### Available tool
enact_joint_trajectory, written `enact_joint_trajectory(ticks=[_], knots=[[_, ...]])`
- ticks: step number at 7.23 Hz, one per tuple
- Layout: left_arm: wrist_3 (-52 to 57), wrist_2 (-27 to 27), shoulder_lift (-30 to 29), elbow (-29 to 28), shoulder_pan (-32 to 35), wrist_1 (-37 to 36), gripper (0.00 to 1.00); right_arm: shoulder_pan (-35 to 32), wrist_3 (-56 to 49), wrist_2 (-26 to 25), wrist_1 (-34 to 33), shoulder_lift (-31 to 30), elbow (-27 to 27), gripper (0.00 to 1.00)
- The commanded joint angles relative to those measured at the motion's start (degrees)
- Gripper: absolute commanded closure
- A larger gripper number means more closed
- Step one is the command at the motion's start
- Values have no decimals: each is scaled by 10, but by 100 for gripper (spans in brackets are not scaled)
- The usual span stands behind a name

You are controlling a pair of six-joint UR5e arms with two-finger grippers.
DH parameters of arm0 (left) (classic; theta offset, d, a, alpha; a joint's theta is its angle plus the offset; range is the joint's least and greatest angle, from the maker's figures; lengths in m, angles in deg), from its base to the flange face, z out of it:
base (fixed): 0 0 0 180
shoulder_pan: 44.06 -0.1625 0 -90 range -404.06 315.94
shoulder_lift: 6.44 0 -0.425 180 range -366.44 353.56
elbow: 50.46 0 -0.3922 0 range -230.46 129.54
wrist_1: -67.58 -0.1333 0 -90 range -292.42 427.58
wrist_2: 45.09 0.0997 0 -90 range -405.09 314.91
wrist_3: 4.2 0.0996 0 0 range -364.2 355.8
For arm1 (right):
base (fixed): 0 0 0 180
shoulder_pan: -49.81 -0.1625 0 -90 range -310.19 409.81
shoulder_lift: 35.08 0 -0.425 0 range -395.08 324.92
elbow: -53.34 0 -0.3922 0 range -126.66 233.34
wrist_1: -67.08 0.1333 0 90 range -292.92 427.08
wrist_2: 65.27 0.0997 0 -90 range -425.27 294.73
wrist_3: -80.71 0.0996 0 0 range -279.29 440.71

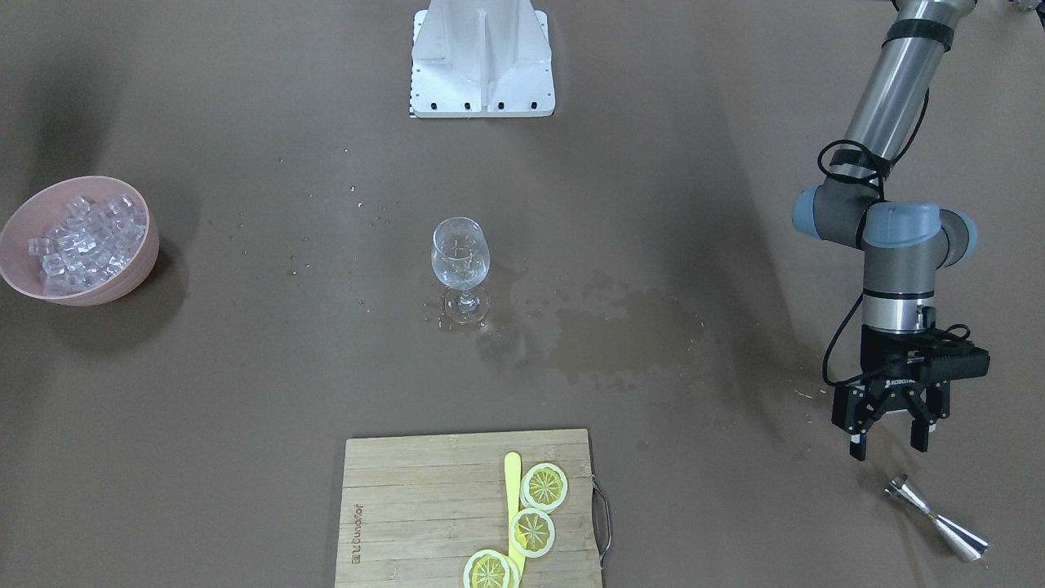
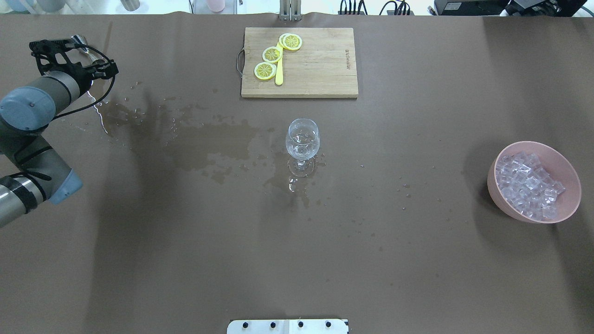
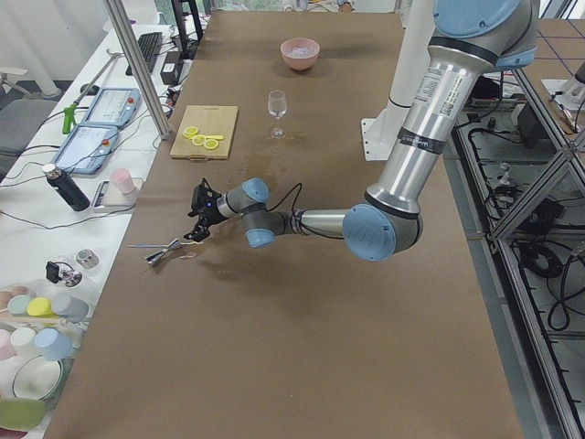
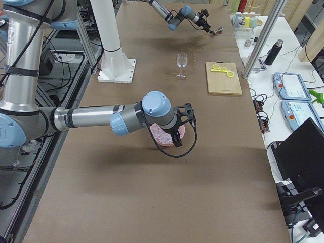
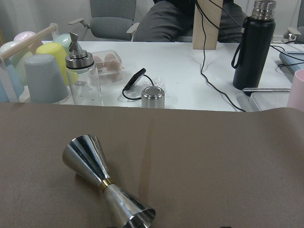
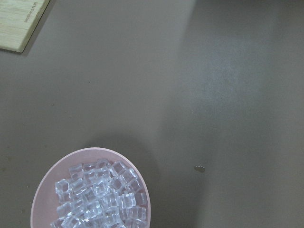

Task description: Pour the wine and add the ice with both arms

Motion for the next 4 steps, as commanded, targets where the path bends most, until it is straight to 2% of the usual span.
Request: enact_joint_trajectory(ticks=[1,2,4], knots=[[15,-110,5,27,40,-6,3,0,-1,0,0,1,4,0],[67,-187,6,29,82,-21,3,-3,-1,-7,0,2,5,0],[159,-367,20,68,187,-140,3,-1,-1,-54,0,5,10,0]])
